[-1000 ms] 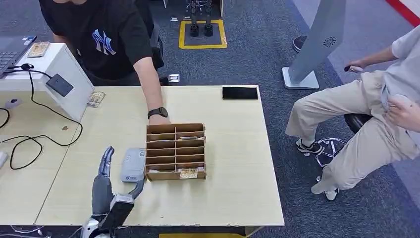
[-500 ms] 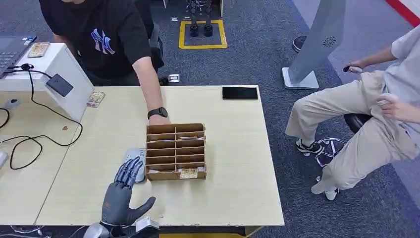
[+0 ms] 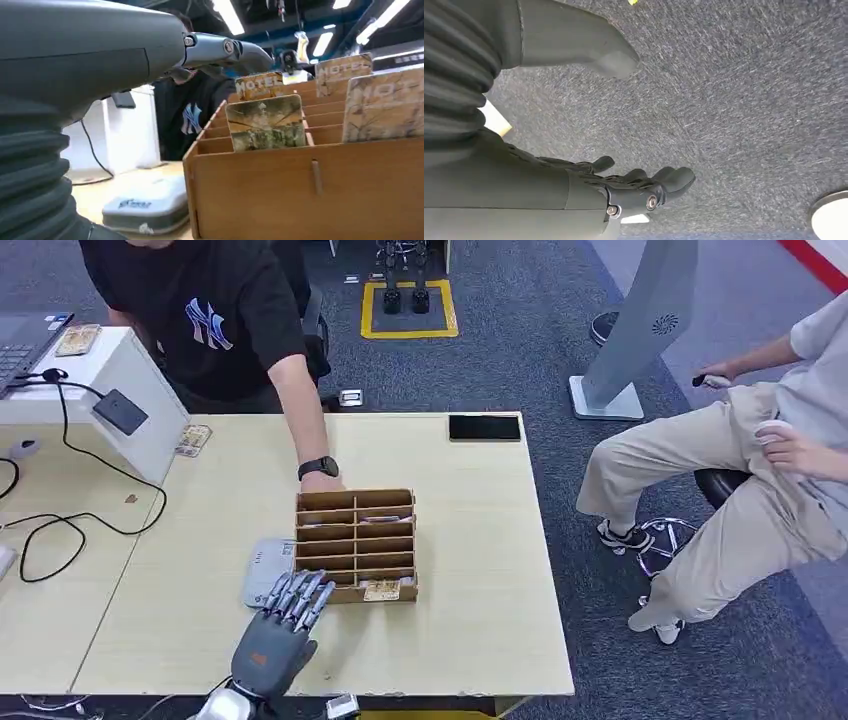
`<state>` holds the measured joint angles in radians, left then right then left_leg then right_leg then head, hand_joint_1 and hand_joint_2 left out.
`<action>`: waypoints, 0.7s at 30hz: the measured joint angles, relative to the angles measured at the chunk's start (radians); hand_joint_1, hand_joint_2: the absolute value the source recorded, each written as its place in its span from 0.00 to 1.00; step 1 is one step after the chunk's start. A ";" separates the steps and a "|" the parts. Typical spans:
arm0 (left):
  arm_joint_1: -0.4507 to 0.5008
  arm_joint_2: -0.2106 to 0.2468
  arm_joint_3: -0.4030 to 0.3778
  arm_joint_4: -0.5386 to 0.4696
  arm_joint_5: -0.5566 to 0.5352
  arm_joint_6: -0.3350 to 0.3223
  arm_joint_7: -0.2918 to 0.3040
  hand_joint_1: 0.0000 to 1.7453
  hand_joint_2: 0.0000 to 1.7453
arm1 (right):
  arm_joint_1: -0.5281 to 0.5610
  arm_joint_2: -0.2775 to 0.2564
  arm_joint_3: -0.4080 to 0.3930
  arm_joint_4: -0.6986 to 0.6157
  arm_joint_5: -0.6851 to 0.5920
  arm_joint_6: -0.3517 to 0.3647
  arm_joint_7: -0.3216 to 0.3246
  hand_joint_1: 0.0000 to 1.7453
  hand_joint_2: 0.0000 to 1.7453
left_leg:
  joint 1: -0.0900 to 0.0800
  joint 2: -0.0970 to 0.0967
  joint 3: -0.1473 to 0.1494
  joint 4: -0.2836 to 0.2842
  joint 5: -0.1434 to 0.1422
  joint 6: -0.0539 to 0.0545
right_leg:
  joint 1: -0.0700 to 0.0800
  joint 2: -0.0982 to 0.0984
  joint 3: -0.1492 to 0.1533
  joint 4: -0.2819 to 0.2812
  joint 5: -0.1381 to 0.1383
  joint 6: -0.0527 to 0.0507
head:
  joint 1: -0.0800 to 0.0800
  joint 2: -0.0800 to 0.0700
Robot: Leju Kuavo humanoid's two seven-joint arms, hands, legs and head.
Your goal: Pass the card to the sensor for recognition and then transmit it.
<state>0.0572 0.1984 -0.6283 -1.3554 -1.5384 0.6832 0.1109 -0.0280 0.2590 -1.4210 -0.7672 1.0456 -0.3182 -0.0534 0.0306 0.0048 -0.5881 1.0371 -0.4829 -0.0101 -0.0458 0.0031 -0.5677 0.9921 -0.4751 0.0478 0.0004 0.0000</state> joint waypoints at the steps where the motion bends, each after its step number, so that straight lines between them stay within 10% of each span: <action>1: -0.003 -0.001 0.000 0.000 -0.015 0.000 0.017 0.00 1.00 | -0.001 0.000 -0.003 0.000 0.000 0.002 0.000 0.00 1.00 | 0.000 0.000 0.000 0.000 0.000 0.000 | 0.000 0.000 0.000 0.000 0.000 0.000 | 0.000 0.000; 21: -0.115 0.031 -0.094 -0.061 -0.023 0.006 0.298 0.00 1.00 | -0.007 0.000 -0.014 0.013 0.002 0.001 -0.007 0.00 1.00 | 0.000 0.000 0.000 0.000 0.000 0.000 | 0.000 0.000 0.000 0.000 0.000 0.000 | 0.000 0.000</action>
<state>-0.0573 0.2297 -0.7225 -1.4160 -1.5618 0.6889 0.4093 -0.0349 0.2586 -1.4351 -0.7538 1.0475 -0.3174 -0.0606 0.0306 0.0048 -0.5881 1.0371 -0.4828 -0.0101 -0.0457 0.0030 -0.5677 0.9923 -0.4751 0.0477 0.0000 0.0000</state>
